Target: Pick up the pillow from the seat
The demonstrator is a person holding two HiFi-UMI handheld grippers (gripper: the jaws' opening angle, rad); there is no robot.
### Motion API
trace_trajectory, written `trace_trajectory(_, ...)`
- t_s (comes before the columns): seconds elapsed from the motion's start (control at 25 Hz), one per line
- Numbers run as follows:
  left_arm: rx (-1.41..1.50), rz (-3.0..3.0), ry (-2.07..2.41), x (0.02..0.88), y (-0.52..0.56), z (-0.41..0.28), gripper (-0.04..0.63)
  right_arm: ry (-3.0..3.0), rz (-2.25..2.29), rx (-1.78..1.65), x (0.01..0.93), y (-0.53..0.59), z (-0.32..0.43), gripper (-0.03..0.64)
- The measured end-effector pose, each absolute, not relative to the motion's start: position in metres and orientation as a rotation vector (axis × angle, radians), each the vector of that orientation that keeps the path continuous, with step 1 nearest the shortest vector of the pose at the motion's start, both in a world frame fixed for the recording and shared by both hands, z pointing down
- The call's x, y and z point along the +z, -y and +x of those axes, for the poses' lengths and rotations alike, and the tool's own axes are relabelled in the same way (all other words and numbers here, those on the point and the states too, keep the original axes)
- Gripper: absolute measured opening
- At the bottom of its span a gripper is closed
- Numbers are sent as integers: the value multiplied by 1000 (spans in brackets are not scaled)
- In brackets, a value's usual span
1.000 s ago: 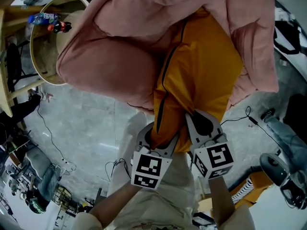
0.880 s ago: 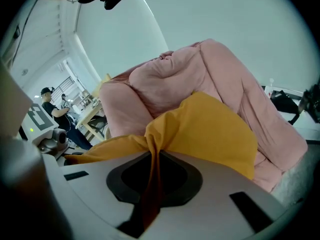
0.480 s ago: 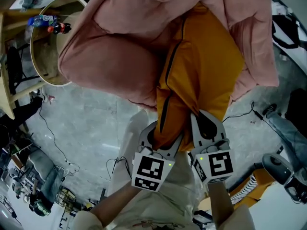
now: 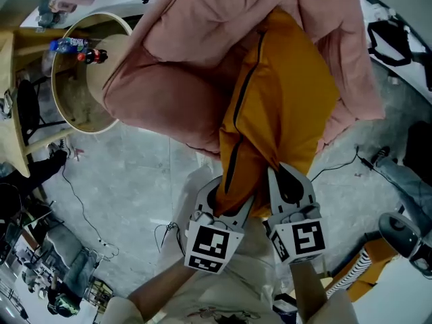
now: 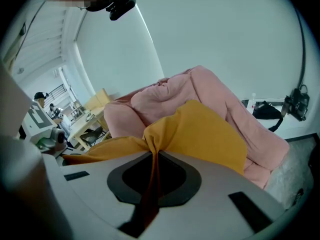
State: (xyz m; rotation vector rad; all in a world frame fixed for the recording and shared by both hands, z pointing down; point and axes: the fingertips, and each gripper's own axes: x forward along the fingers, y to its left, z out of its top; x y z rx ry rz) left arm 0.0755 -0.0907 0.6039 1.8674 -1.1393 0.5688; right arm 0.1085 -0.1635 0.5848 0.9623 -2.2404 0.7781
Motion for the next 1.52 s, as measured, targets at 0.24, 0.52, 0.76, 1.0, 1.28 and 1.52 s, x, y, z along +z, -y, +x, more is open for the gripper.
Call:
trace_trajectory(0.24,557,1937,1187,576,100,68,209,2283,1021,726,553,171,102,35)
trace_trajectory(0.52,531,2018,1217,538,105,61,193,2345,1095,671,510,173,98,35)
trace_trajectory(0.76,522,2094,1226,505,110,57,192,2373,1168,621,474,173,98,35)
trace_trajectory(1.0,504,2168,1235,467,110,50,192,2410,1232,569,432,170,94,35)
trace_trajectory(1.28,470,2275,1248,423,94,49,192,2462,1319,498,382,149,96,35)
trace_trajectory(1.52,422,2312,1273,392,80,49,192,2493,1365,449,348,133,97,35)
